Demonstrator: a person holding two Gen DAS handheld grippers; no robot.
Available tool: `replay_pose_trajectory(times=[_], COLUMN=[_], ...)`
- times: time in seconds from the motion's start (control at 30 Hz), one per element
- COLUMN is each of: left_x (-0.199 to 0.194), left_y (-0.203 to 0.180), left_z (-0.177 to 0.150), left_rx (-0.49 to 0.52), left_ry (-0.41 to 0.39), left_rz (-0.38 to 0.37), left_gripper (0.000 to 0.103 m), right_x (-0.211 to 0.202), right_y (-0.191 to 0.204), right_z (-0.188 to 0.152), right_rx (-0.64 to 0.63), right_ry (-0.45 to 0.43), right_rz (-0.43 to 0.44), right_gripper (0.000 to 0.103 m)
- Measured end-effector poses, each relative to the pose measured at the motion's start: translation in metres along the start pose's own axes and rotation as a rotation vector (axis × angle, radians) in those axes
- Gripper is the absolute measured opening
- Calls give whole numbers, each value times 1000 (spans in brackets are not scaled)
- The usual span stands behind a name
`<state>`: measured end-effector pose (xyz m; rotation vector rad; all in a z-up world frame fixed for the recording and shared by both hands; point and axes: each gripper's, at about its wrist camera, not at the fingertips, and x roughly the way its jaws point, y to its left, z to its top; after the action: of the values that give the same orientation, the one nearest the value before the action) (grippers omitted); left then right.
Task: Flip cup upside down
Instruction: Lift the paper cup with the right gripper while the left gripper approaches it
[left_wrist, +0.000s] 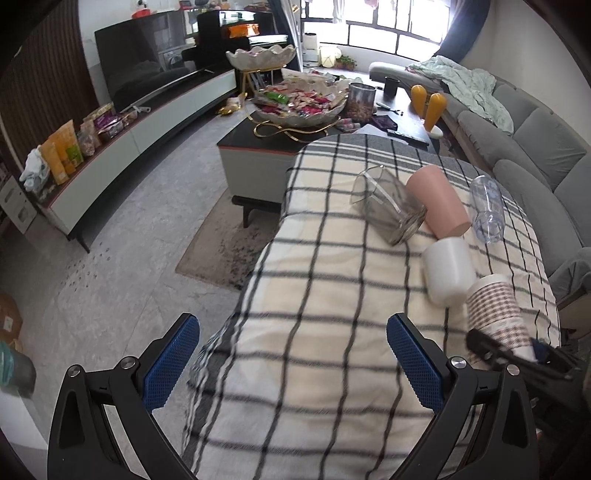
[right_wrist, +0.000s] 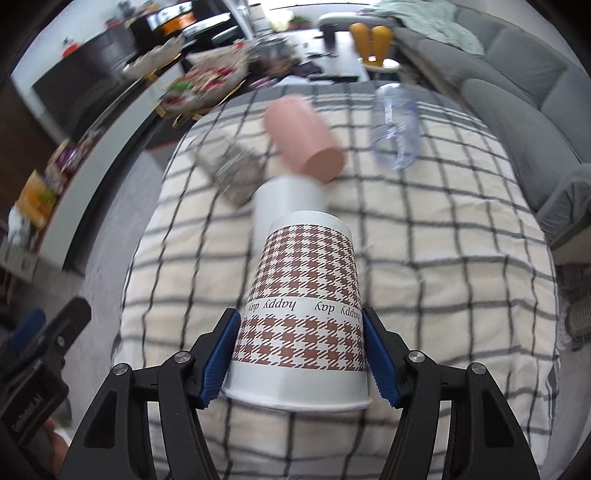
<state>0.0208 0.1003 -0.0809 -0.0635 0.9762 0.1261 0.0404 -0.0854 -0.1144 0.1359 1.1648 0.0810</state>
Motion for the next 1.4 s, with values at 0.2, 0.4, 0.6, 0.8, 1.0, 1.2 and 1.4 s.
replay_pose_trajectory(times=[0.2, 0.4, 0.6, 0.8, 1.0, 1.2, 1.4], left_x=[4, 6, 4, -7, -10, 6, 48], left_y=[20, 25, 23, 13, -13, -62, -120], left_z=[-15, -25, -25, -21, -7, 16, 28], left_rx=[-23, -19, -22, 0, 30, 129, 237], left_ry=[40, 46, 47, 32, 65, 225, 550], left_rz=[-11, -6, -17, -36, -103, -158, -215], left_gripper=[103, 103, 103, 103, 103, 103, 103], right_x=[28, 43, 40, 16, -36, -76, -103], right_y=[12, 17, 16, 6, -27, -65, -96], right_z=[-19, -26, -27, -26, -20, -1, 29], right_rx=[28, 18, 26, 29, 93, 194, 265], right_ry=[69, 109, 111, 69, -45, -80, -74], right_rz=[-1, -17, -20, -9, -25, -120, -152], right_gripper=[65, 66, 76, 79, 84, 94, 94])
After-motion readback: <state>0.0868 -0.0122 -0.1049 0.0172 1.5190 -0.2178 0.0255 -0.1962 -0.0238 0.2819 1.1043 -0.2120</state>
